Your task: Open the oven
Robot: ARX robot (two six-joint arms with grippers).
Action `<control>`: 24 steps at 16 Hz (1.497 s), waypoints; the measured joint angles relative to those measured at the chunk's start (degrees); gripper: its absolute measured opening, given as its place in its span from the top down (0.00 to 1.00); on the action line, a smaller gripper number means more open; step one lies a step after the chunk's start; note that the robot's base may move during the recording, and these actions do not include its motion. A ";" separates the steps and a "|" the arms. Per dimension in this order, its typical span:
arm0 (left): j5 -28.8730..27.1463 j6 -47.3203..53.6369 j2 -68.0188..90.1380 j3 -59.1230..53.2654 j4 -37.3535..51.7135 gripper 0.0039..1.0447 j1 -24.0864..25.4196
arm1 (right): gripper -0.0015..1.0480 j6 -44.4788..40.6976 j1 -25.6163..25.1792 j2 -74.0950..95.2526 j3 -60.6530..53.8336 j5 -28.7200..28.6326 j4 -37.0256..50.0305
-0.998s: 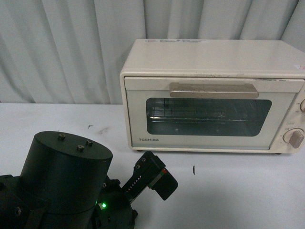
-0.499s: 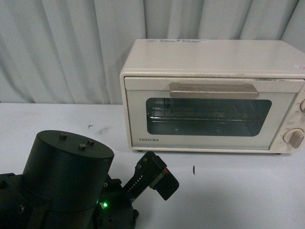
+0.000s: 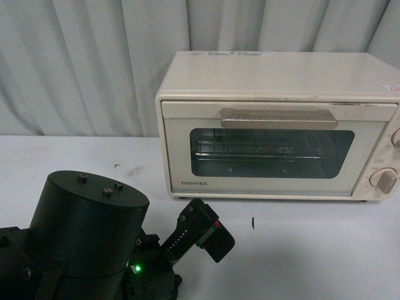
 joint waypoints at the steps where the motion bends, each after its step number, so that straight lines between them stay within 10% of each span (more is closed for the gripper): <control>1: -0.04 0.02 0.00 0.02 -0.07 0.06 -0.02 | 0.06 -2.19 0.11 7.98 3.37 -1.62 7.02; 10: 0.02 0.02 0.00 0.02 0.00 0.06 -0.02 | 0.07 -41.11 3.15 57.51 37.73 -15.26 18.56; 20: 0.02 0.00 0.00 0.02 0.00 0.06 -0.02 | 0.93 -78.40 4.59 59.28 37.81 -32.79 14.71; 24: 0.02 0.00 0.00 0.02 0.00 0.06 -0.02 | 0.98 -86.20 5.75 62.64 36.52 -36.30 10.27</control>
